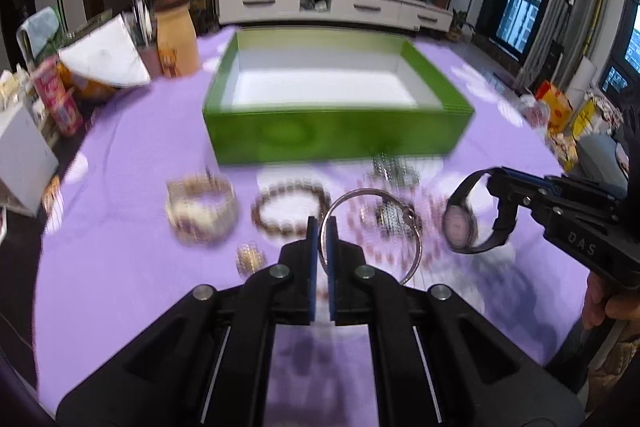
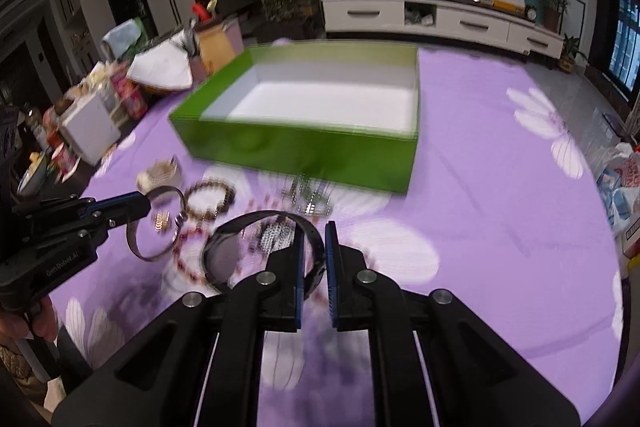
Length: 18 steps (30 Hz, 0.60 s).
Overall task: Organize jewelry
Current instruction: 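Carry bangle with left tool into green box while right tool carries watch, open both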
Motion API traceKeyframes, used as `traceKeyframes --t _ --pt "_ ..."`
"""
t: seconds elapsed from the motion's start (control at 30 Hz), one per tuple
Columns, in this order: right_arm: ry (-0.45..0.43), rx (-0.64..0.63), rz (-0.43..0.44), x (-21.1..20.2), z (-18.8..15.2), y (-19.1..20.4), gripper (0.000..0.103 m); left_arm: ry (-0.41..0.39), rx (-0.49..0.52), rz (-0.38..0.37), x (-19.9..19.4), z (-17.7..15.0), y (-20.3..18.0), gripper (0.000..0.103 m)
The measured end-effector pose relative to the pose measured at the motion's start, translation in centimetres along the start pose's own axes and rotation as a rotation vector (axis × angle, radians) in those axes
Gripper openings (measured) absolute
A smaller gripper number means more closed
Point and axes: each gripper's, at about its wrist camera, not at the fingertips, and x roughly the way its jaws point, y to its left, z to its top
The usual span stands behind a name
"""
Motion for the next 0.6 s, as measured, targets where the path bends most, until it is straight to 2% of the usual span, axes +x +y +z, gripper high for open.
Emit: traceKeyframes --t 0.27,0.4,0.6 --pt "-0.099 0.004 -0.023 0.7 5.4 -1.2 0.009 -0.068 -0.007 0.054 1.6 6.1 1.1 0.003" --pt "-0.110 0.010 -0.047 2.4 7.7 -1.7 0.009 -0.058 -0.010 0.080 4.1 8.8 1.6 0.003" --pt "-0.075 0.023 -0.068 6.5 9.9 -2.3 0.009 -0.012 -0.005 0.115 8.4 10.8 2.4 0.003"
